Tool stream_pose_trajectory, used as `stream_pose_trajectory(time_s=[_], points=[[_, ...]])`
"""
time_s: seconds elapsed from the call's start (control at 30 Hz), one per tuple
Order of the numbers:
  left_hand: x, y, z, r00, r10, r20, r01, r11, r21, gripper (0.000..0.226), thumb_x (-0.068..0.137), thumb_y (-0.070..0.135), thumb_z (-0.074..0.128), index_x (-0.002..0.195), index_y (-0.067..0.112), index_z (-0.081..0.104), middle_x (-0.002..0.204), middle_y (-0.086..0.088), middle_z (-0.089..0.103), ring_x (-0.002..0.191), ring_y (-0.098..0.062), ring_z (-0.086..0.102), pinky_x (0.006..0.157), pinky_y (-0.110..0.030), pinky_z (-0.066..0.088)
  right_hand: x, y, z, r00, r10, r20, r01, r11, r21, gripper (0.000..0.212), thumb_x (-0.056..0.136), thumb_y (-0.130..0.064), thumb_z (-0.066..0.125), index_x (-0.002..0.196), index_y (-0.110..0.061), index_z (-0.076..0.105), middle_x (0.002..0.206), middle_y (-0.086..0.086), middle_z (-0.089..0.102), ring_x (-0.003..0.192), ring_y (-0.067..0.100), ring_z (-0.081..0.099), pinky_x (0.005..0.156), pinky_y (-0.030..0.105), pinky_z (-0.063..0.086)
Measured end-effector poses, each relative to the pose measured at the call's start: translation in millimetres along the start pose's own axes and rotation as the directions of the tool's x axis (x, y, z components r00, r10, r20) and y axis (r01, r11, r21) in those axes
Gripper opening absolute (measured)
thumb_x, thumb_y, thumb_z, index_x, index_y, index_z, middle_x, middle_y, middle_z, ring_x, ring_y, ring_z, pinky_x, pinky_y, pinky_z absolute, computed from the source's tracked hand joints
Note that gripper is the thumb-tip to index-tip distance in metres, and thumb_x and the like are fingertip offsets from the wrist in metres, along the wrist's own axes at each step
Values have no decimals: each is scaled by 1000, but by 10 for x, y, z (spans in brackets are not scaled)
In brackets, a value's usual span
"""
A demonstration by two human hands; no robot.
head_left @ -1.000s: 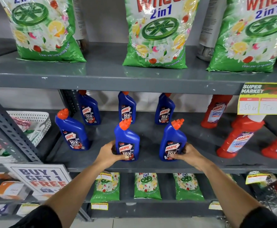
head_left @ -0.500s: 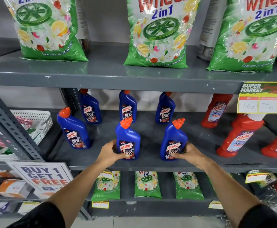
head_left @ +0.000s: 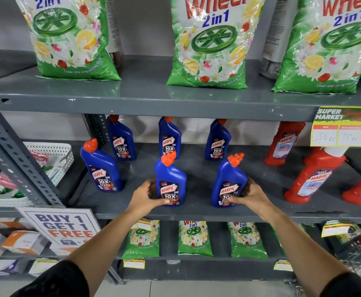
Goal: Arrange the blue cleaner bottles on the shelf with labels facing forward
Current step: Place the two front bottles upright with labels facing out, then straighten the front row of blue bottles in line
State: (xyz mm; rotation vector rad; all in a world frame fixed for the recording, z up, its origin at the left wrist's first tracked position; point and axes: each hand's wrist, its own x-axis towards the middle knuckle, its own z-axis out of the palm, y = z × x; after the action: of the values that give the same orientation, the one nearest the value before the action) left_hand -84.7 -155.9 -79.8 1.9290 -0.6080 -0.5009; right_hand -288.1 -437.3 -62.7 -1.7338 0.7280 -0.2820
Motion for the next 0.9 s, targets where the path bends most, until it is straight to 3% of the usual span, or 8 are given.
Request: stream_pose_trajectory(time_s=[0.13, 0.27, 0.4, 0.47, 0.53, 0.67, 0.8, 0.9], points=[[-56, -129, -200, 998, 19, -57, -19, 1000, 4, 71, 63, 5, 87, 126, 15, 55, 118, 5, 63, 108, -9, 59, 94, -21, 46, -91, -32, 56, 988, -67, -142, 80, 993, 89, 55, 61, 14, 80, 103, -10, 54, 98, 2, 69, 88, 10, 66, 65, 18, 55], [-146, -210, -527, 977, 44, -207, -38, 999, 35, 48, 71, -6, 77, 113, 12, 65, 111, -2, 67, 103, -15, 62, 99, -32, 49, -201, 12, 259, 927, -145, -347, 190, 977, 100, 56, 62, 12, 81, 102, -21, 59, 99, 1, 70, 88, 17, 66, 74, 20, 55], [-222, -299, -928, 922, 97, -375, -69, 994, 89, 46, 72, -12, 69, 81, 33, 62, 87, 4, 69, 84, -15, 66, 88, -32, 54, -358, 119, 665, 757, -118, -643, 222, 971, 84, 77, 61, -2, 86, 124, -27, 49, 126, 4, 59, 108, 20, 62, 92, 34, 51], [-244, -344, -1125, 885, 126, -448, -87, 990, 107, 42, 72, -13, 65, 79, 28, 60, 84, -3, 68, 82, -25, 68, 79, -19, 52, -450, 108, 955, 664, -124, -737, 262, 962, 74, 80, 59, -6, 88, 118, -42, 47, 129, 7, 52, 111, 23, 59, 95, 39, 50], [-243, -373, -1301, 853, 140, -502, -122, 990, 69, 39, 71, -11, 68, 89, 21, 58, 91, -12, 66, 84, -31, 66, 72, -12, 50, -548, 9, 1281, 619, -169, -767, 307, 951, 38, 77, 61, -9, 88, 114, -46, 45, 121, 4, 50, 108, 23, 57, 94, 32, 49], [-187, -452, -1562, 874, 93, -477, -97, 995, 15, 75, 64, 2, 84, 128, 5, 45, 126, -12, 54, 110, -25, 57, 95, -35, 49, -632, -243, 1885, 694, -292, -659, 368, 930, -24, 71, 67, -9, 85, 127, -13, 49, 122, -1, 48, 115, 20, 51, 98, 29, 43], [4, -520, -1772, 951, -51, -305, 62, 998, 26, 116, 55, 20, 92, 149, 11, 24, 155, -6, 30, 139, -23, 35, 114, -37, 31, -469, -404, 2053, 835, -334, -437, 342, 937, -62, 92, 63, -10, 88, 140, -16, 39, 140, -3, 43, 126, 8, 44, 104, 30, 37], [262, -690, -1876, 977, -151, -149, 153, 988, 0, 135, 29, 37, 94, 146, 27, 27, 149, -1, 42, 134, -21, 44, 110, -46, 39, -313, -538, 2026, 915, -272, -299, 276, 961, -32, 102, 59, -15, 91, 142, -25, 33, 142, -5, 48, 124, 10, 51, 101, 30, 44]])
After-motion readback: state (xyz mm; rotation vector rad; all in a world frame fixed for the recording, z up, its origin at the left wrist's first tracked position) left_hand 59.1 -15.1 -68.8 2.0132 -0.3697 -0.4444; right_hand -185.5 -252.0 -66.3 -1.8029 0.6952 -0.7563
